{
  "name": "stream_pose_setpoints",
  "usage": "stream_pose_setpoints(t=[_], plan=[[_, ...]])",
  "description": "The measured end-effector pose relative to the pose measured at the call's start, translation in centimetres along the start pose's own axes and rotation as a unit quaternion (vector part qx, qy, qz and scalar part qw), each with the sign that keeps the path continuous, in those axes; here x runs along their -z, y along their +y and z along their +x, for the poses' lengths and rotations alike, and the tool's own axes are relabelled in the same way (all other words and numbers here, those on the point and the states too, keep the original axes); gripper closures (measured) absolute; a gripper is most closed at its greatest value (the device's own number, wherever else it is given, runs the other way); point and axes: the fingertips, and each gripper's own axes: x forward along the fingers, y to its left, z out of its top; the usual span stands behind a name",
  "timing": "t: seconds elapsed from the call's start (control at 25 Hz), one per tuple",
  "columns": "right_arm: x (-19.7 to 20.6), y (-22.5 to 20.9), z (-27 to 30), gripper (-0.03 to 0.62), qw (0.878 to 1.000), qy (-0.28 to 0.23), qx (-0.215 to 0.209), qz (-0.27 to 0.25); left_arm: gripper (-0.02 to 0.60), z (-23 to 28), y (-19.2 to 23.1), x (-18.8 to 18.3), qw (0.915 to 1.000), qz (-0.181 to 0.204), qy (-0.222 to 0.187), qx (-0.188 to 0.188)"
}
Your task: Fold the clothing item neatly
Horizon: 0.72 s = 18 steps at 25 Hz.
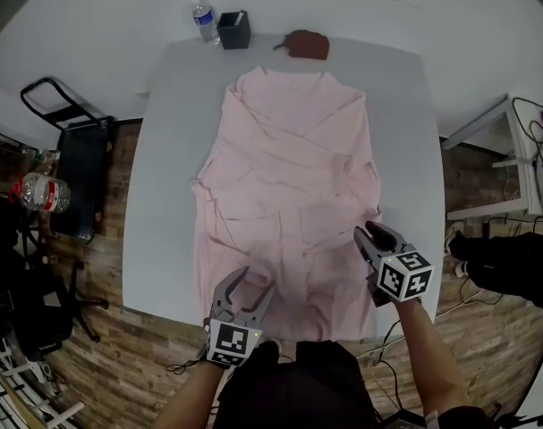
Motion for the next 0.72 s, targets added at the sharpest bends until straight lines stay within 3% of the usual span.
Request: stream_pose_setpoints(t=[0.2,0.36,0.44,0.56,0.72], plan=[[6.5,4.1,-5.6,0.473,1.0,0.009,0.0,0.01,0.351,-4.4,-0.6,4.2,0.9999,0.009,-0.009,0.008],[9.7,8.8,-8.5,0.473,1.0,0.001,0.005,-0.005,0.424,-6.6,-2.0,5.7,0.9992,0.016,-0.027,0.025],[11.4,10.9,-9.6,0.473,1.0,0.0,0.007,-0.009,0.428,-7.4,-2.8,6.6,0.999,0.011,-0.031,0.029],[14.6,13.2,-11.7,0.473,1.0,0.008,0.013,-0.007,0.444,-8.9,-3.8,8.6,0.9992,-0.01,-0.027,0.028],[20.2,14.7,-15.1,0.473,0.999,0.033,0.011,0.019,0.46,-11.6,-3.8,14.1,0.9973,-0.072,0.011,0.006]])
